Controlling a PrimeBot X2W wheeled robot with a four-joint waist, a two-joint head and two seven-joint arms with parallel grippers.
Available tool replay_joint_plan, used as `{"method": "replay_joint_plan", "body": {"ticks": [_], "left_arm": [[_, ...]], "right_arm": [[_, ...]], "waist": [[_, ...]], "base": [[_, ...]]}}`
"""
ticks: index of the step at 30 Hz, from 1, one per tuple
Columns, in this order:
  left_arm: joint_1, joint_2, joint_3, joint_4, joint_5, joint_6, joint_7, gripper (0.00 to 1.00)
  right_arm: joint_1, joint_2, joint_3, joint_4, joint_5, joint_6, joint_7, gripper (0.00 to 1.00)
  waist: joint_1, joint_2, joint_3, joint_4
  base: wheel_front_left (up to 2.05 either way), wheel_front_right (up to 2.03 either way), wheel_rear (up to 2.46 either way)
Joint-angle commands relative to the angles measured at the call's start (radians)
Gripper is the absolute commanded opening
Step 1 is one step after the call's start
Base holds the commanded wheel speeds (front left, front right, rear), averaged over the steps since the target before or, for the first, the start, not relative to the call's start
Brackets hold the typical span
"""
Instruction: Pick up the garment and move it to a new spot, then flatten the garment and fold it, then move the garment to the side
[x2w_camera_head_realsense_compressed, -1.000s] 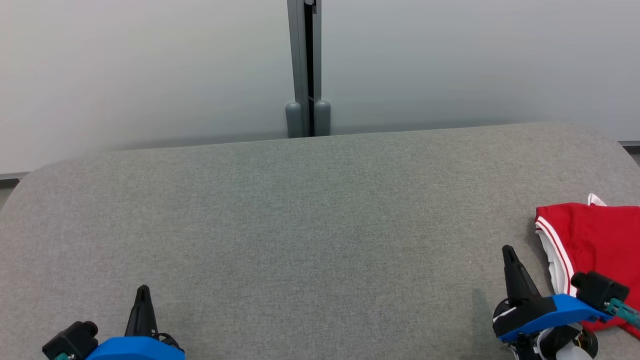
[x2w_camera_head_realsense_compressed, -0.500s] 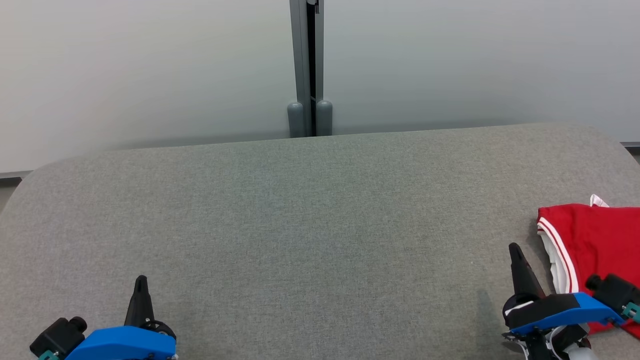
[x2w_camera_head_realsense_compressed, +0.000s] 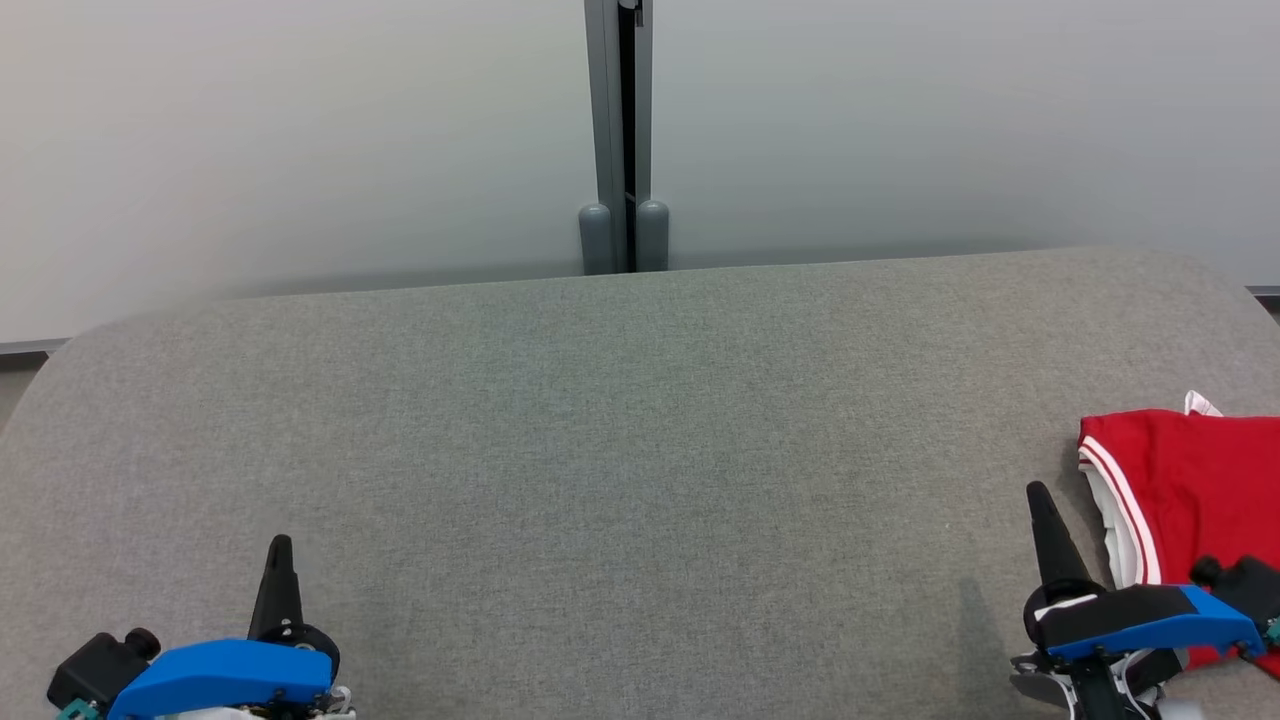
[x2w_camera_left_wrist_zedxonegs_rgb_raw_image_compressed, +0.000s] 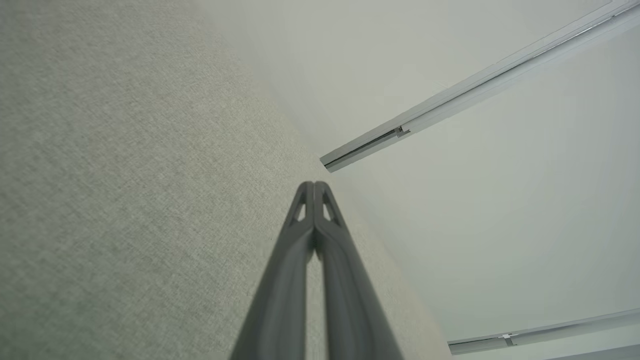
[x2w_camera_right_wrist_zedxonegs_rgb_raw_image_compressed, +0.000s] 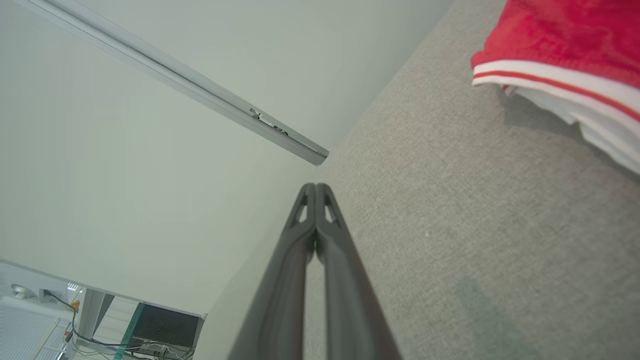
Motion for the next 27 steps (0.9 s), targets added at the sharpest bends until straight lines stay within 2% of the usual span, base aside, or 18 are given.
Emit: {"method": "replay_joint_plan", "body": {"ticks": [1,27], "left_arm": [[-0.03,0.004,0.008,-0.018,-0.032,-0.007,0.008,0.0],[-0.044,0.004,0.014,-0.058,-0.301,-0.012,0.074,0.0]], "right_arm": [[0.0,-0.007,-0.004,-0.021,0.034,0.0,0.01,0.0],[0.015,-0.009,-0.023,-0.069,0.304,0.0,0.075,0.0]], "waist": [[0.0,-0.0001,0.0,0.001],[0.0,-0.0001,0.0,0.01]], "base": [[0.0,0.0,0.0],[0.0,0.0,0.0]]}}
